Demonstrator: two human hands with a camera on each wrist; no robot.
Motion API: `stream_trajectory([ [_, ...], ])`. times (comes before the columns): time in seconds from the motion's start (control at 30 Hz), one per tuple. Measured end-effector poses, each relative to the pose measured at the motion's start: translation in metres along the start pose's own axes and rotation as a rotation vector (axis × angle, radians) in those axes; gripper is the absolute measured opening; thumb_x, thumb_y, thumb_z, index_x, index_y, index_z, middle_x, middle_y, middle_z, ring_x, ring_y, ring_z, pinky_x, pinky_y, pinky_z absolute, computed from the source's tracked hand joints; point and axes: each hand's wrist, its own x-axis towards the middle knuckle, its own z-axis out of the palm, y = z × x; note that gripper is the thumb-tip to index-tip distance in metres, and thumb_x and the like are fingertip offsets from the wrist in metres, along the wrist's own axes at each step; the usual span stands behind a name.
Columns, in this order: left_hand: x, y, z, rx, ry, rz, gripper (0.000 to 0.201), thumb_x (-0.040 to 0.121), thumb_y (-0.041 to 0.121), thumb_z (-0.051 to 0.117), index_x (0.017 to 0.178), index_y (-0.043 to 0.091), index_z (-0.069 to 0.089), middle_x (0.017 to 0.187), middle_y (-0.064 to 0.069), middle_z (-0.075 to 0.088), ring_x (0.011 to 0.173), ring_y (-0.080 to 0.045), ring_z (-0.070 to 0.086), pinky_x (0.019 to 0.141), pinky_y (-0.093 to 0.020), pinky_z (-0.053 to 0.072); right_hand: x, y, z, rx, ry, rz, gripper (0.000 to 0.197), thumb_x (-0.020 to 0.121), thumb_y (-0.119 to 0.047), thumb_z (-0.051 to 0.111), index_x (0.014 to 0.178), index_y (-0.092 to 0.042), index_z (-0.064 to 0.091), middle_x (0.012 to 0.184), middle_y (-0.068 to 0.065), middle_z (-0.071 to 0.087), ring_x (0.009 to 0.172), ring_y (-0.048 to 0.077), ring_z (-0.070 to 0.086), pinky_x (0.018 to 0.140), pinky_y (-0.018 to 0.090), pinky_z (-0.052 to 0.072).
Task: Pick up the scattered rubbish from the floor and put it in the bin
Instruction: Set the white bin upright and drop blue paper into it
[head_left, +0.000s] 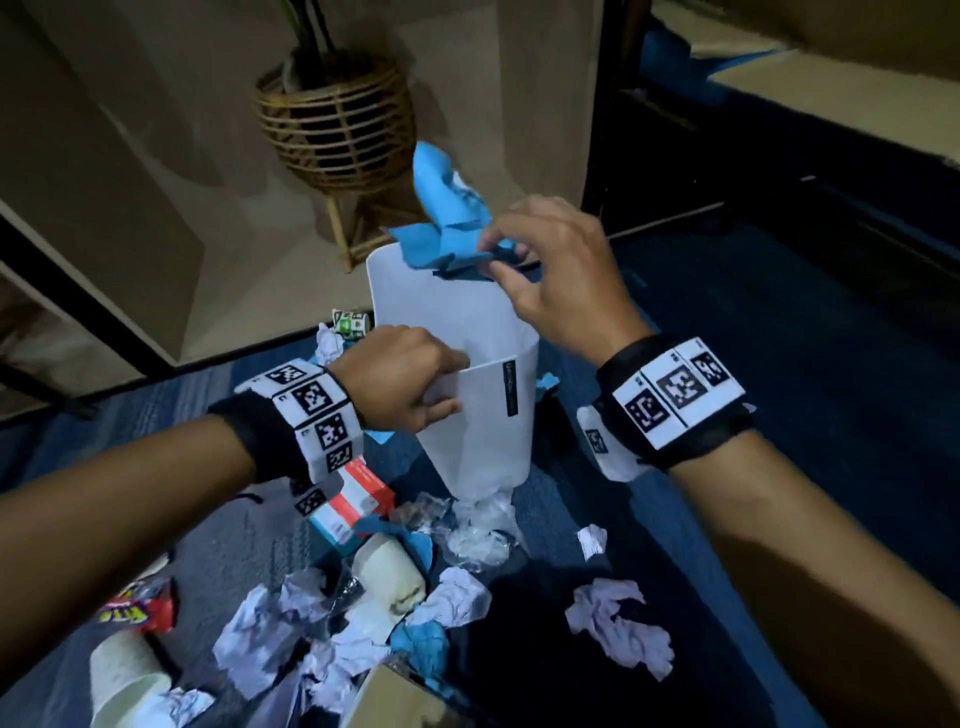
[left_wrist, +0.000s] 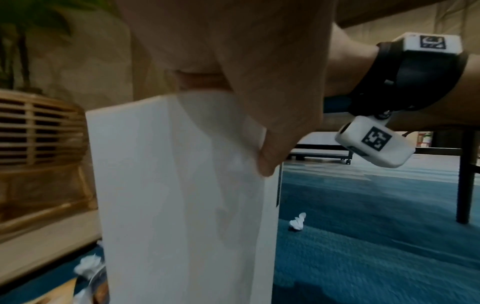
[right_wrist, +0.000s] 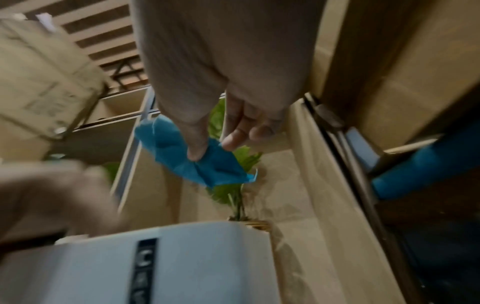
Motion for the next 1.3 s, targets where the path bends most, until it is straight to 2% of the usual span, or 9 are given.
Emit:
stream_trajectory([
  [0.13,-0.022,0.019,-0.024,-0.012,0.301,-0.012,0.015,0.081,0.028,0.066,0.084,0.022,0.053,0.076,0.010,0.054,0.070,-0.021,0.055,0.053,-0.036,0.048,0.001,-0.011,0.004,-0.081,-0.297,0.054,0.013,0.083,-0.020,0.077,0.096,-0.021,0.073,0.099,-0.003,0.064,0.092,0.016,0.054,0.087,0.035,0.044],
  [0.2,-0.034,0.032,-0.029,0.002,0.341,-0.015,0.017,0.079,0.025,0.067,0.076,0.022,0.050,0.071,0.009,0.052,0.067,-0.019,0.054,0.050,-0.032,0.045,0.003,-0.011,0.004,-0.116,-0.389,0.067,0.016,0.085,-0.023,0.076,0.101,-0.024,0.072,0.104,-0.003,0.065,0.095,0.012,0.051,0.092,0.033,0.041],
  [0.33,-0.040,0.048,-0.013,-0.069,0.194,0.050,0.024,0.082,0.033,0.063,0.066,0.024,0.049,0.062,0.007,0.055,0.057,-0.017,0.055,0.049,-0.029,0.043,0.014,-0.010,-0.010,-0.205,-0.512,0.035,0.017,0.087,-0.029,0.073,0.103,-0.026,0.070,0.097,-0.009,0.062,0.093,0.012,0.048,0.090,0.035,0.046],
  [0.53,-0.016,0.067,0.039,-0.212,0.037,0.074,0.028,0.087,0.039,0.056,0.067,0.022,0.046,0.064,0.005,0.057,0.062,-0.022,0.056,0.055,-0.031,0.043,0.012,0.007,-0.072,-0.378,-0.746,0.016,0.014,0.087,-0.034,0.072,0.099,-0.027,0.070,0.092,-0.012,0.061,0.090,0.011,0.051,0.087,0.039,0.051],
  [0.7,0.003,0.083,0.079,-0.398,-0.016,0.004,0.013,0.083,0.023,0.060,0.072,0.022,0.054,0.064,0.011,0.054,0.060,-0.012,0.049,0.054,-0.024,0.034,-0.016,0.033,-0.126,-0.507,-0.918,0.130,0.016,0.086,-0.036,0.074,0.098,-0.026,0.072,0.091,-0.006,0.066,0.086,0.014,0.057,0.083,0.040,0.053],
  [0.9,0.026,0.105,0.133,-0.586,-0.072,-0.070,0.013,0.080,0.010,0.057,0.075,0.020,0.064,0.063,0.014,0.058,0.057,-0.002,0.051,0.057,-0.020,0.040,-0.082,0.082,-0.125,-0.518,-0.954,0.337,0.015,0.086,-0.037,0.072,0.098,-0.029,0.069,0.095,-0.008,0.064,0.095,0.018,0.062,0.086,0.041,0.054],
  [1.1,0.059,0.120,0.182,-0.684,-0.126,-0.171,0.021,0.077,0.024,0.044,0.081,0.019,0.064,0.079,0.005,0.068,0.072,-0.017,0.061,0.067,-0.029,0.051,-0.152,0.166,-0.084,-0.465,-0.880,0.583,0.017,0.088,-0.034,0.069,0.103,-0.027,0.067,0.101,-0.006,0.063,0.105,0.022,0.061,0.086,0.034,0.051],
  [1.23,0.072,0.141,0.211,-0.753,-0.028,-0.205,0.005,0.077,0.023,0.050,0.075,0.021,0.054,0.074,0.001,0.059,0.069,-0.026,0.059,0.062,-0.030,0.046,-0.189,0.214,-0.065,-0.536,-0.857,0.683,0.032,0.091,-0.028,0.064,0.122,-0.022,0.061,0.128,0.007,0.060,0.117,0.030,0.056,0.093,0.042,0.051],
  [1.3,0.080,0.147,0.232,-0.768,-0.047,-0.226,0.012,0.076,0.027,0.046,0.078,0.020,0.056,0.077,0.001,0.058,0.072,-0.025,0.059,0.065,-0.030,0.046,-0.201,0.238,-0.059,-0.614,-0.828,0.716,0.045,0.091,-0.025,0.063,0.135,-0.020,0.052,0.139,0.011,0.050,0.124,0.034,0.050,0.099,0.048,0.047],
])
